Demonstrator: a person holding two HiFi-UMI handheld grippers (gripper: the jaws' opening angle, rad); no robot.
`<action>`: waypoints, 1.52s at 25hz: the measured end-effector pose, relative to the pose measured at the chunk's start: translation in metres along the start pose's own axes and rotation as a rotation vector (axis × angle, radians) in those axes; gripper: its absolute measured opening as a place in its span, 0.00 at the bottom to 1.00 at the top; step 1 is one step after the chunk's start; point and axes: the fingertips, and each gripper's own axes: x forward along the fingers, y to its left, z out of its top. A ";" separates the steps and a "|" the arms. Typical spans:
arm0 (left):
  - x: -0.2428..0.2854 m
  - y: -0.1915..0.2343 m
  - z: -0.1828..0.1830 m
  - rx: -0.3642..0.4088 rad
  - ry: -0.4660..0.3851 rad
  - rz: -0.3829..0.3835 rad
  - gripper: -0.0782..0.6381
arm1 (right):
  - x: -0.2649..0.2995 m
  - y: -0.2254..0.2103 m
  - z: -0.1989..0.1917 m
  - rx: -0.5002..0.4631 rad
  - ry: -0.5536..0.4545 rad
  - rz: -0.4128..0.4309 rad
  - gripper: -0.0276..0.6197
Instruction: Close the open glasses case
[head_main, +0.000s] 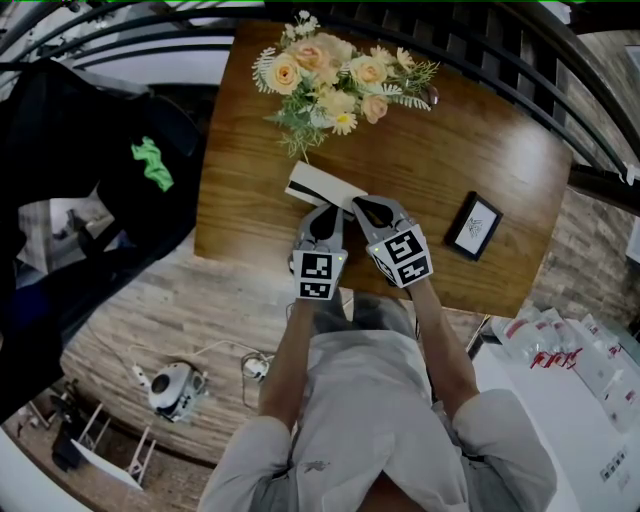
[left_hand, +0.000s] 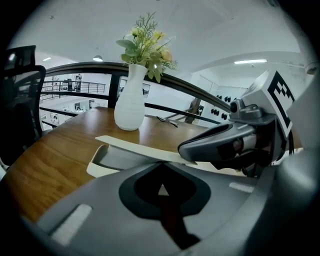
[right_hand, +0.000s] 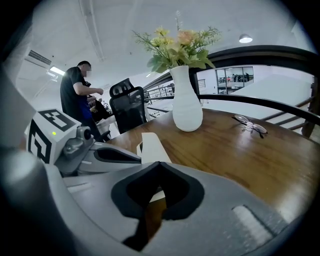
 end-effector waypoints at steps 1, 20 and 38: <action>0.000 0.000 -0.001 0.000 0.002 0.000 0.13 | 0.000 0.001 -0.001 -0.001 0.001 0.001 0.05; -0.007 0.004 -0.026 -0.013 0.083 0.009 0.13 | 0.005 0.014 -0.014 -0.001 0.030 0.019 0.05; -0.009 0.003 -0.043 0.047 0.208 -0.001 0.13 | 0.011 0.021 -0.025 0.009 0.055 0.024 0.05</action>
